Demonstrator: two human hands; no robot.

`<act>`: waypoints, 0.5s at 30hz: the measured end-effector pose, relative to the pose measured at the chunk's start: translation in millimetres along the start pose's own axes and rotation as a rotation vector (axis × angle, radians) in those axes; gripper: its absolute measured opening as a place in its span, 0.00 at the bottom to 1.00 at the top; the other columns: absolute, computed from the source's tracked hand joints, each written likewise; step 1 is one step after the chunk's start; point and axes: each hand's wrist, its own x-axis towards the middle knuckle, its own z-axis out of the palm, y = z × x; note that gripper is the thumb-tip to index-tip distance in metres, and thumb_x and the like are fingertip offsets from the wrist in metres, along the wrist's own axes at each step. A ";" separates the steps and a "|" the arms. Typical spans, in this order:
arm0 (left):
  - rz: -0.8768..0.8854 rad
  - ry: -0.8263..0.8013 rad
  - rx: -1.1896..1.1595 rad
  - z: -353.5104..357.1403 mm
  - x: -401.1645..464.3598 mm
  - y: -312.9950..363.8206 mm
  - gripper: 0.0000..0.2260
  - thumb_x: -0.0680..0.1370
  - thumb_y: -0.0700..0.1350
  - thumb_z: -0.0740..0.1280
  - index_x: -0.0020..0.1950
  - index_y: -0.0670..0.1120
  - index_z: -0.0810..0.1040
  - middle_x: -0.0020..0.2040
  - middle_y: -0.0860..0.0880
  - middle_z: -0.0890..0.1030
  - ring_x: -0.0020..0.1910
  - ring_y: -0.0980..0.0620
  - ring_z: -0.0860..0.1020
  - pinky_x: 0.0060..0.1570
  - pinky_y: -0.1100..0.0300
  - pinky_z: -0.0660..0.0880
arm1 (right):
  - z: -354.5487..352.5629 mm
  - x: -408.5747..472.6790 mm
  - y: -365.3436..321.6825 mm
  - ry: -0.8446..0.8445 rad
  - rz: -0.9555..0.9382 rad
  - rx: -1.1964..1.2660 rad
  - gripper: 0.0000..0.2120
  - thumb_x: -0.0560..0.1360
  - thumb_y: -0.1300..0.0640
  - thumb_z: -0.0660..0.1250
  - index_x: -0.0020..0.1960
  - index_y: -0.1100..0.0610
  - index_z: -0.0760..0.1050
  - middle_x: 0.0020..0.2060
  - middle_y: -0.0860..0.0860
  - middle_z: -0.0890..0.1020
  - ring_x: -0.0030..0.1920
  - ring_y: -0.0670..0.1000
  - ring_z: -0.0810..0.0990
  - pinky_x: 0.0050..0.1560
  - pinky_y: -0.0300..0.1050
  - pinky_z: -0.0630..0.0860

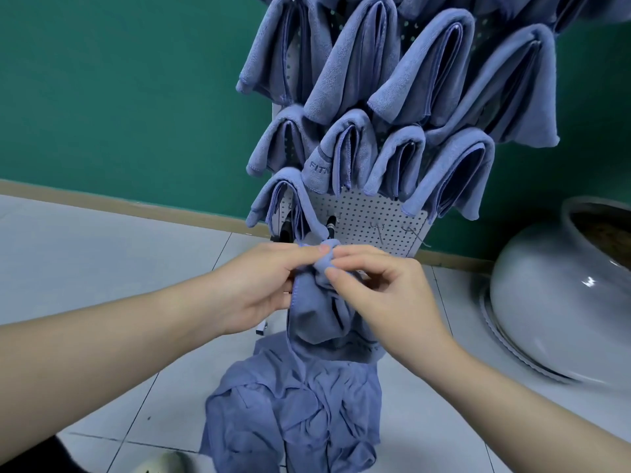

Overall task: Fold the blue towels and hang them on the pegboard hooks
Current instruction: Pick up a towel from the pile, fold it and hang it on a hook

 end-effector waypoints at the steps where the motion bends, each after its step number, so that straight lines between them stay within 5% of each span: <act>1: 0.020 0.000 0.007 -3.4 0.8 0.2 0.09 0.81 0.45 0.68 0.56 0.43 0.85 0.53 0.45 0.87 0.53 0.49 0.85 0.56 0.54 0.82 | -1.0 -0.3 -0.7 -0.004 0.012 0.013 0.11 0.76 0.68 0.73 0.41 0.54 0.87 0.50 0.48 0.88 0.53 0.44 0.85 0.56 0.38 0.78; 6: 0.122 -0.068 -0.026 -11.1 -1.7 6.5 0.10 0.83 0.41 0.64 0.57 0.37 0.82 0.55 0.41 0.86 0.51 0.50 0.84 0.47 0.60 0.81 | -10.5 6.3 0.6 0.136 0.136 0.142 0.05 0.78 0.64 0.72 0.46 0.58 0.85 0.45 0.49 0.88 0.48 0.47 0.85 0.56 0.46 0.83; 10: 0.201 -0.135 -0.034 -10.2 -3.5 11.6 0.15 0.82 0.40 0.62 0.66 0.33 0.77 0.59 0.38 0.85 0.53 0.48 0.85 0.48 0.60 0.81 | -13.4 11.3 2.7 -0.048 0.368 0.165 0.08 0.79 0.54 0.71 0.47 0.60 0.82 0.35 0.47 0.81 0.40 0.48 0.79 0.49 0.46 0.80; 13: 0.237 -0.151 0.025 -11.3 -4.8 14.6 0.16 0.81 0.41 0.64 0.66 0.34 0.77 0.56 0.40 0.85 0.51 0.48 0.84 0.48 0.61 0.80 | -10.2 9.1 0.5 -0.170 0.298 0.101 0.16 0.82 0.55 0.68 0.35 0.50 0.79 0.30 0.43 0.74 0.35 0.45 0.71 0.44 0.41 0.71; 15: 0.251 -0.160 0.073 -13.4 -5.4 15.3 0.16 0.80 0.42 0.66 0.65 0.35 0.78 0.57 0.39 0.85 0.52 0.47 0.84 0.49 0.60 0.80 | -8.7 8.2 0.3 -0.156 0.212 0.089 0.12 0.81 0.58 0.69 0.39 0.53 0.82 0.35 0.46 0.78 0.38 0.45 0.73 0.44 0.41 0.71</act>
